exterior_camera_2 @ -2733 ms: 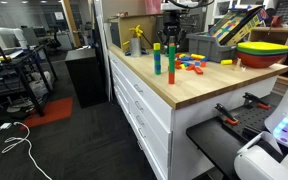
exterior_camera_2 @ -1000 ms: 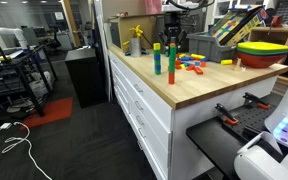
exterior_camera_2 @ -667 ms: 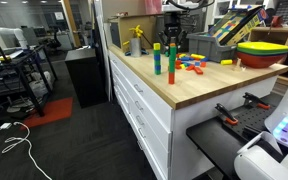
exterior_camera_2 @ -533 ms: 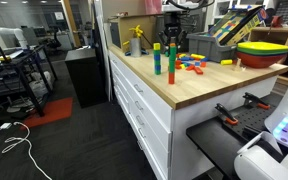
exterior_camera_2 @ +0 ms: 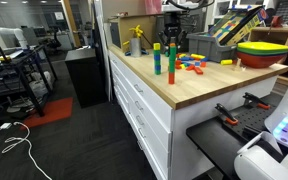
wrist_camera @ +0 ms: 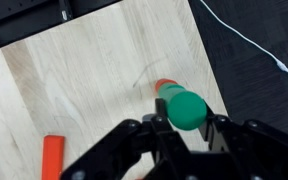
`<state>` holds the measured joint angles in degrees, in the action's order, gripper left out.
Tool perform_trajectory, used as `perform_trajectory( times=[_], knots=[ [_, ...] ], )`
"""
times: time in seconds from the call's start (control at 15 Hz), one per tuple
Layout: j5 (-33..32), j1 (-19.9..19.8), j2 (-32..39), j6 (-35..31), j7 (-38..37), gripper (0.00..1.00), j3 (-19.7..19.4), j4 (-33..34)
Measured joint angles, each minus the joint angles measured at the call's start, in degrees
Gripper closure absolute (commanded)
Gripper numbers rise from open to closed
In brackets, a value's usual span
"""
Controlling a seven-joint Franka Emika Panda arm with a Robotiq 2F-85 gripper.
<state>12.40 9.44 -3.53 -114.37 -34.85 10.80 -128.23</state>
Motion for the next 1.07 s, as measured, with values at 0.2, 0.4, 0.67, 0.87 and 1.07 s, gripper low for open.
perform_trajectory(
  times=[0.2, 0.4, 0.67, 0.87, 1.07],
  knots=[
    [0.0, 0.0, 0.0, 0.0, 0.0, 0.92, 0.1, 0.0],
    [0.0, 0.1, 0.0, 0.0, 0.0, 0.34, 0.2, -0.1],
    [0.0, 0.1, 0.0, 0.0, 0.0, 0.05, 0.2, -0.2],
    [0.0, 0.1, 0.0, 0.0, 0.0, 0.00, 0.2, -0.2],
    [0.0, 0.1, 0.0, 0.0, 0.0, 0.00, 0.2, -0.3]
  ],
)
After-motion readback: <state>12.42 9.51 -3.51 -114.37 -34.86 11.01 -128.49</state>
